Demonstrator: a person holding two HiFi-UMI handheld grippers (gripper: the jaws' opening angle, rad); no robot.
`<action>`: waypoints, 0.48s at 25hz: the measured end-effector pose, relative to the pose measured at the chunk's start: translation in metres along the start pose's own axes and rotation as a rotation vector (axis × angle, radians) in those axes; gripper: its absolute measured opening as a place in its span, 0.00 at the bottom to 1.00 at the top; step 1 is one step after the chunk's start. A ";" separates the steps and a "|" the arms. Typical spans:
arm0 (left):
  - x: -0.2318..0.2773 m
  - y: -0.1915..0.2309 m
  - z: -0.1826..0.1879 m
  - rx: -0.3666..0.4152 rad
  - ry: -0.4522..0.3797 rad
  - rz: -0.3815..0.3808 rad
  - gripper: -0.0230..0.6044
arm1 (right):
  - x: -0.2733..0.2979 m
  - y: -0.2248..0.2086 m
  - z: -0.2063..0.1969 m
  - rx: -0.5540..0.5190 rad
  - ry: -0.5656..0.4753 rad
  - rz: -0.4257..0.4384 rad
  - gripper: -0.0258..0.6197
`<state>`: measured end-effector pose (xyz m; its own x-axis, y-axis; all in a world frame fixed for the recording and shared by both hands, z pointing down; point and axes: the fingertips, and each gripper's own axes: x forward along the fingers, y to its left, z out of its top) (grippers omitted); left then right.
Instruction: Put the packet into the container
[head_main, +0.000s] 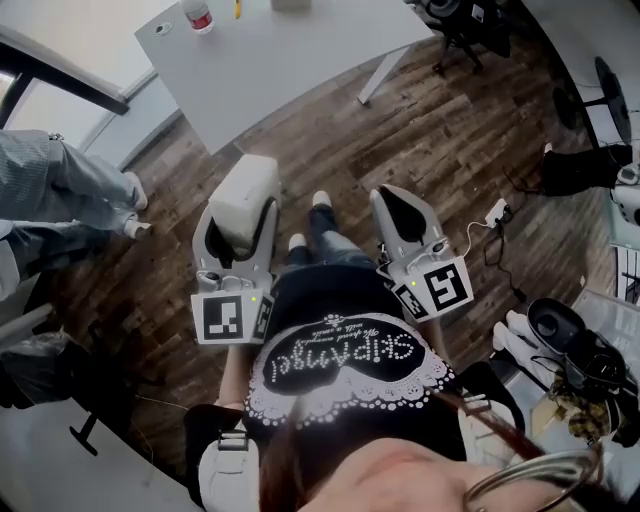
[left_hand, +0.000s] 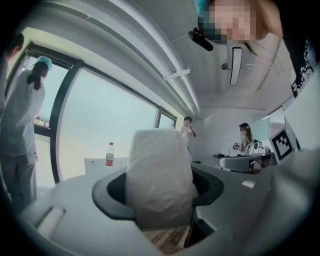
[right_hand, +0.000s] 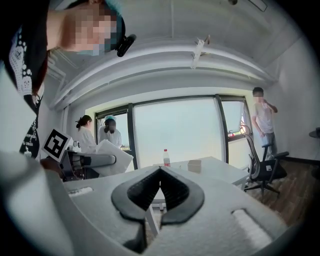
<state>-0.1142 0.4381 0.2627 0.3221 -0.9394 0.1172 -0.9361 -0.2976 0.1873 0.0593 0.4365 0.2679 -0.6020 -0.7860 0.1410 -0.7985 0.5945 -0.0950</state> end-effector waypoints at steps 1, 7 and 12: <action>0.007 0.000 0.001 0.000 -0.003 0.005 0.49 | 0.005 -0.006 0.001 -0.002 -0.001 0.008 0.04; 0.058 -0.008 0.017 0.023 -0.040 0.039 0.49 | 0.039 -0.054 0.013 -0.008 -0.027 0.060 0.04; 0.098 -0.015 0.023 0.023 -0.040 0.062 0.49 | 0.061 -0.091 0.018 -0.012 -0.015 0.099 0.04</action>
<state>-0.0722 0.3463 0.2486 0.2579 -0.9621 0.0888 -0.9573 -0.2420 0.1583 0.0950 0.3314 0.2675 -0.6779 -0.7258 0.1171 -0.7351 0.6712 -0.0957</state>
